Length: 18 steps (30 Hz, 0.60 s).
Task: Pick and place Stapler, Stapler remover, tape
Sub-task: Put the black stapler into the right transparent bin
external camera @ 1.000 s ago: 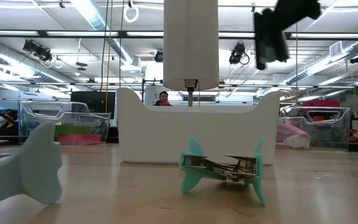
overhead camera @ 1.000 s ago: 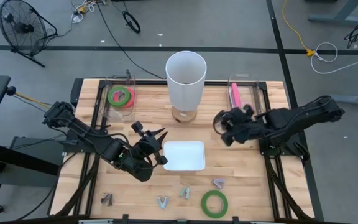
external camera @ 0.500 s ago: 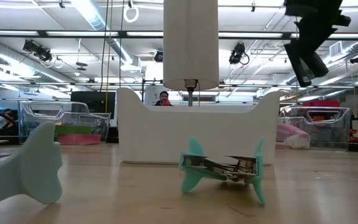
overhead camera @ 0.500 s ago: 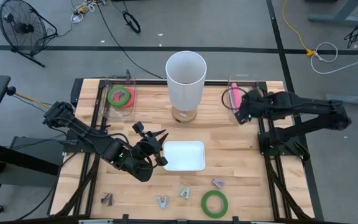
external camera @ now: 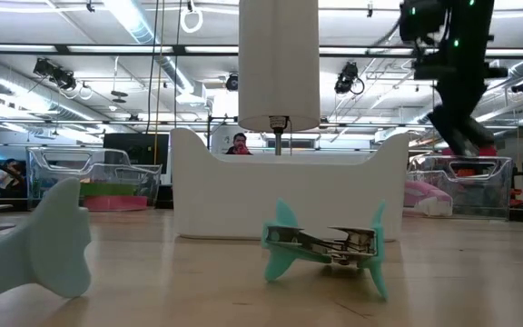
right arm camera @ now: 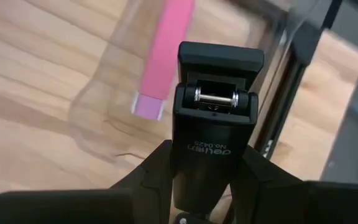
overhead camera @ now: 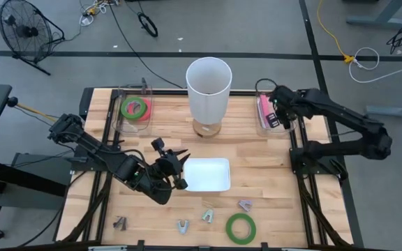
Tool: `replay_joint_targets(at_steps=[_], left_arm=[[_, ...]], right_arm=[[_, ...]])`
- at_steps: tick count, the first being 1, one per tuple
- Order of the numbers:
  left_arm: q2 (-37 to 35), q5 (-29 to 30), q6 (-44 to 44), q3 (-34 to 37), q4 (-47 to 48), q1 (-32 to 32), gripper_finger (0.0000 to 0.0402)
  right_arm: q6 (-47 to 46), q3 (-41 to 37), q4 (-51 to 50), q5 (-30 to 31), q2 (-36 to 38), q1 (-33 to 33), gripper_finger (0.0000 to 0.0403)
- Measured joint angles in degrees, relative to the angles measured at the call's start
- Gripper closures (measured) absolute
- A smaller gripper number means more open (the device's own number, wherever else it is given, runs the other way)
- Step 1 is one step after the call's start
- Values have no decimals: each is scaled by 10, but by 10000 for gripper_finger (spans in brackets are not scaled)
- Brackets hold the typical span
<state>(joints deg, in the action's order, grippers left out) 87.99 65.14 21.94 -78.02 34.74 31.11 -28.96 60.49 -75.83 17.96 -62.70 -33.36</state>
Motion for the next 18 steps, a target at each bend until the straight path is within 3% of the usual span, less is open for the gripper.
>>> replay_joint_targets(at_steps=[9, 18], left_arm=[[0, -9, 11, 0, 13, -1, 328], [0, -9, 15, 0, 20, -1, 328]], right_arm=[[109, -62, 66, -97, 0, -162, 300], [161, -121, 142, -174, -10, -238, 300]])
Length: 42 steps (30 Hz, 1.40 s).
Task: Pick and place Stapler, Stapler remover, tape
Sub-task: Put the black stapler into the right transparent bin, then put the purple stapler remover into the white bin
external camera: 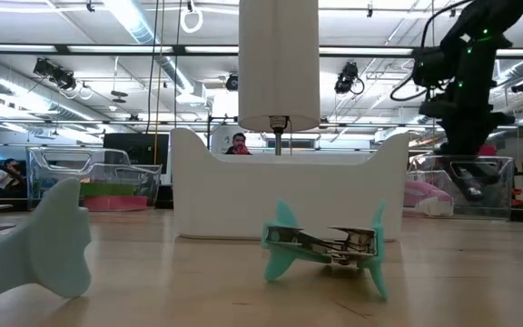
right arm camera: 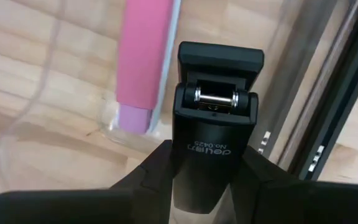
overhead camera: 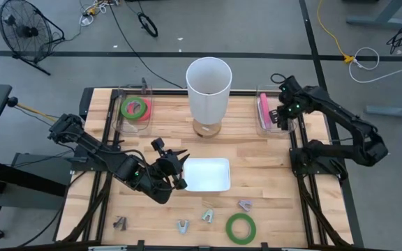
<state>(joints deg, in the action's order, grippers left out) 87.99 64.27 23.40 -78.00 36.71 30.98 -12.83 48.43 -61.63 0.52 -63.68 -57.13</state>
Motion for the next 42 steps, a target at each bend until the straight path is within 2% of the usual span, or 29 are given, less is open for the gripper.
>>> replay_joint_targets(at_steps=[7, 12, 14, 18, 20, 22, 25, 28, 42], left_arm=[[0, 0, 0, 0, 0, -1, 328], [0, 0, 0, 0, 2, -1, 328], [0, 0, 0, 0, 5, -1, 328], [0, 0, 4, 0, 6, -1, 328], [0, 0, 4, 0, 6, -1, 328], [0, 0, 5, 0, 6, -1, 328], [0, 0, 5, 0, 6, -1, 328], [0, 0, 5, 0, 6, -1, 328], [0, -1, 21, 0, 23, -19, 328]], right_arm=[[21, -33, 35, 2, -40, -12, 300], [22, -41, 52, 16, -42, -10, 294], [23, -42, 51, 14, -39, -10, 250], [24, -42, 51, 13, -37, -10, 128], [23, -42, 51, 13, -37, -10, 82], [23, -42, 51, 13, -37, -10, 49], [19, -42, 53, 15, -37, -10, 24], [18, -42, 53, 15, -37, -10, 22], [42, -23, 19, -5, -37, -11, 79]])
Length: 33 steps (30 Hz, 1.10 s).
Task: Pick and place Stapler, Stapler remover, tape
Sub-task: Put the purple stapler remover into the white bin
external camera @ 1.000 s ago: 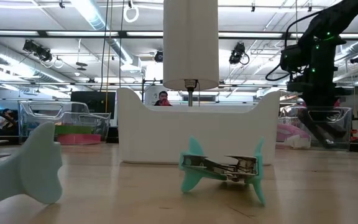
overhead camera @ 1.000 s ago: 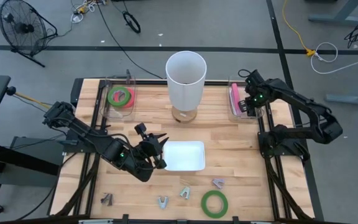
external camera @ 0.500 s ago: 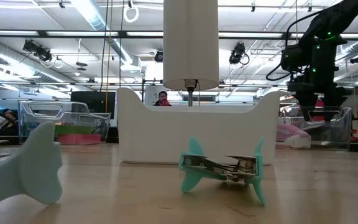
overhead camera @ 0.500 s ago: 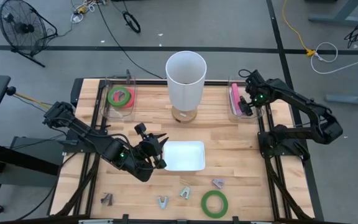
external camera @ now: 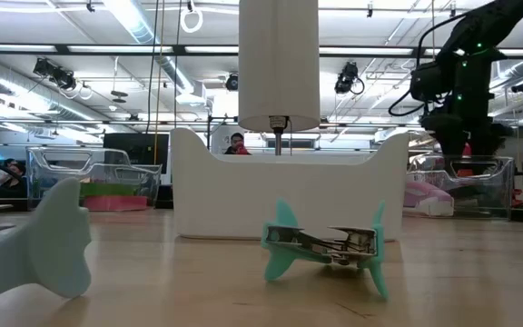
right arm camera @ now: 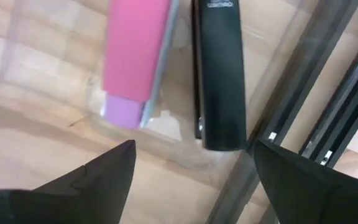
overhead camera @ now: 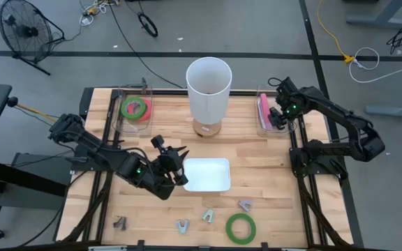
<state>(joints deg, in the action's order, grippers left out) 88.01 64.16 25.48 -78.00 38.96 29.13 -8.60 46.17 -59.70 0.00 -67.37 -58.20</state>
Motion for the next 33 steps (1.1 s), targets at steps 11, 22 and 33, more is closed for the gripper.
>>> replay_joint_targets(at_steps=[11, 22, 33], left_arm=[[0, 0, 9, 0, 4, -8, 328], [0, -33, 10, 0, 8, -8, 328], [0, -50, 10, 0, 8, -8, 328]], right_arm=[[-24, 103, 11, -202, 0, 37, 85], [-113, 130, 70, -317, 52, 249, 85], [-356, 130, 121, -102, 101, 659, 85]])
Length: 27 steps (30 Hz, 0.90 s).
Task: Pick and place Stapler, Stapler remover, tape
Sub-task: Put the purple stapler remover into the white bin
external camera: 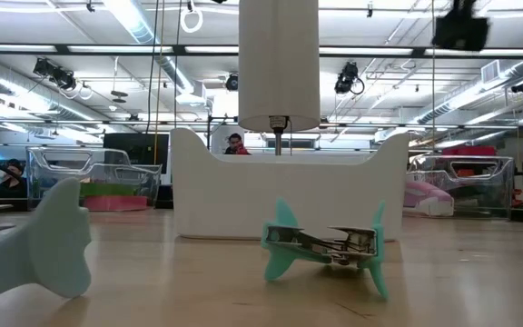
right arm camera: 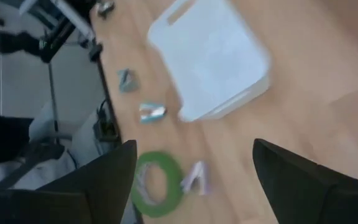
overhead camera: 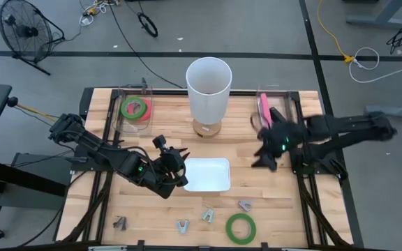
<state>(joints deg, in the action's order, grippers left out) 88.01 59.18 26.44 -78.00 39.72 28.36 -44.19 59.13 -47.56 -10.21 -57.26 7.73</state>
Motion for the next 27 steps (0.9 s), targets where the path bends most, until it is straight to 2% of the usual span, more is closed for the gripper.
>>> replay_joint_targets(at_steps=[6, 11, 16, 20, 27], left_arm=[[0, 0, 0, 0, 0, 0, 328], [0, 0, 0, 0, 0, 0, 328], [0, 1, -1, 0, 0, 0, 328], [0, 1, -1, 0, 0, 0, 328], [0, 1, -2, 0, 2, 0, 328]], right_arm=[[-119, -30, 109, 128, -45, 204, 85], [-181, -50, 172, 182, -122, 303, 85], [-222, -64, 185, 180, -216, 333, 85], [-228, -64, 183, 138, -280, 321, 85], [-212, -64, 182, 127, -329, 292, 85]])
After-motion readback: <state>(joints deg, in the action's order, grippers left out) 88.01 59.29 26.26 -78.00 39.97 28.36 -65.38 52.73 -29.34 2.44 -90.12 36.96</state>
